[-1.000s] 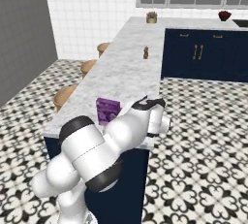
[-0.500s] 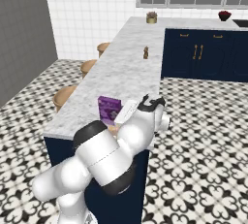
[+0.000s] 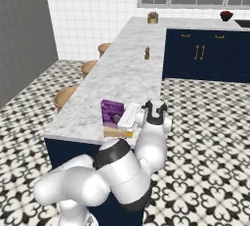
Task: Pick the cereal and place it on the digital scale for weighing, and close the cabinet.
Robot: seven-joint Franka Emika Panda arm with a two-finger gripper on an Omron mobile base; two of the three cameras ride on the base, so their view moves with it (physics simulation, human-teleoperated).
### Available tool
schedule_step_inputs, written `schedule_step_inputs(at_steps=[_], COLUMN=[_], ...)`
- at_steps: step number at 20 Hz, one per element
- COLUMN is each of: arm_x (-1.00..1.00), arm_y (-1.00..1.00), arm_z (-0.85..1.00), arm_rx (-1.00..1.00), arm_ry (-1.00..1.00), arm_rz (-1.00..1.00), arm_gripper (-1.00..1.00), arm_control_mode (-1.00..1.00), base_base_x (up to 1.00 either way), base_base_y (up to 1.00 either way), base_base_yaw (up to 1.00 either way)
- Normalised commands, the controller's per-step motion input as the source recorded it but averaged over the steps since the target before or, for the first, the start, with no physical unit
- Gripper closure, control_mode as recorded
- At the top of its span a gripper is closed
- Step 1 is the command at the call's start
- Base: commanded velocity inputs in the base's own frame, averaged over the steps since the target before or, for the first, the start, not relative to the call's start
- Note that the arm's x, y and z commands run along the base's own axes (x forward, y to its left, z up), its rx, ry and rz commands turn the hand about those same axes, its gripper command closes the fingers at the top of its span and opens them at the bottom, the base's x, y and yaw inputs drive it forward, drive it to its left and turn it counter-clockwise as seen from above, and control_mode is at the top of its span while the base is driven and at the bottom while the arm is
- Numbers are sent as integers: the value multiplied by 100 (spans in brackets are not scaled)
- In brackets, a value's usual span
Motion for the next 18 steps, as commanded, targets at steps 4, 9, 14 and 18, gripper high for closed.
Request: schedule_step_inputs(at_steps=[4,9,14,18], arm_x=[19,28,16,4], arm_y=[0,0,0,-3], arm_z=[-18,2,-11,-42], arm_rx=[0,0,0,0], arm_ry=[0,0,0,-1], arm_rz=[0,0,0,1], arm_gripper=[100,100,100,100], arm_control_mode=[-100,-100,-100,-100], base_base_x=[0,0,0,0], base_base_y=[0,0,0,0], base_base_yaw=[0,0,0,0])
